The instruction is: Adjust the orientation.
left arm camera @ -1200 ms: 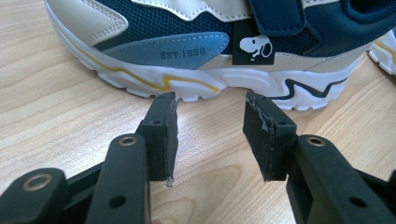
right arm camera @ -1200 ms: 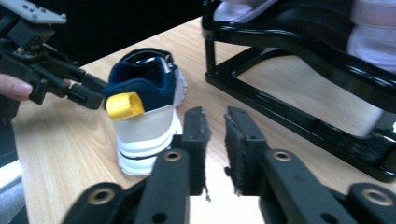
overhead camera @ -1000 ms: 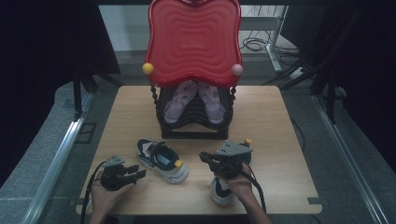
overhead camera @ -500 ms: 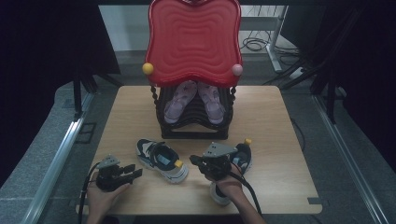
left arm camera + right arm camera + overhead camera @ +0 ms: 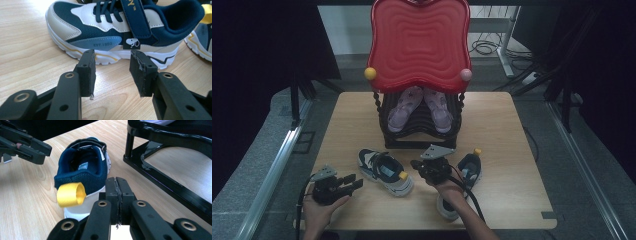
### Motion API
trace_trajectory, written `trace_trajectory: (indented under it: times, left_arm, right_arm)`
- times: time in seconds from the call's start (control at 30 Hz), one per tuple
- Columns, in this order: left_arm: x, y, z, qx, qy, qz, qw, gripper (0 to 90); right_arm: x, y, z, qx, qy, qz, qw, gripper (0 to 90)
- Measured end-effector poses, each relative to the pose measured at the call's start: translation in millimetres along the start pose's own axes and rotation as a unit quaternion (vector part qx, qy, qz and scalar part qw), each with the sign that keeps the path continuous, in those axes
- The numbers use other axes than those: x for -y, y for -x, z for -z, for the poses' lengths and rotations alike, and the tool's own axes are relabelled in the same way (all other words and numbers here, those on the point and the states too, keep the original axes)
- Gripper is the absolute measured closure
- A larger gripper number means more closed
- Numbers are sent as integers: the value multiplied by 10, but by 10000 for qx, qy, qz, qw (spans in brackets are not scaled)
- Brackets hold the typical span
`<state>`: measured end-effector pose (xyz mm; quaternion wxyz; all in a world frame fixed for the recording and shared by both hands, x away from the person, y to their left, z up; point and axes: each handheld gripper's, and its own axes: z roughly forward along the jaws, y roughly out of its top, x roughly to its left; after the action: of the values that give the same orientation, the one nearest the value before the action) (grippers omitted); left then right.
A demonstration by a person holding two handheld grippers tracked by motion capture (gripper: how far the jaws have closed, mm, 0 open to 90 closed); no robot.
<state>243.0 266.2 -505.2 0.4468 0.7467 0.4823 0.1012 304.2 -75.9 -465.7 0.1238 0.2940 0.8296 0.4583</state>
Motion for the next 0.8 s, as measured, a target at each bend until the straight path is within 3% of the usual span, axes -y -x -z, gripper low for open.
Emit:
trace_trajectory:
  times: [0.53, 0.8]
  left_arm:
    - [7, -18, 45, 33, 67, 63, 10000, 560]
    - [16, -30, 42, 31, 49, 72, 10000, 556]
  right_arm:
    - [-40, -2, -263, -130, -291, -111, 9994, 897]
    - [-18, -58, -352, -167, -437, 53, 9989, 898]
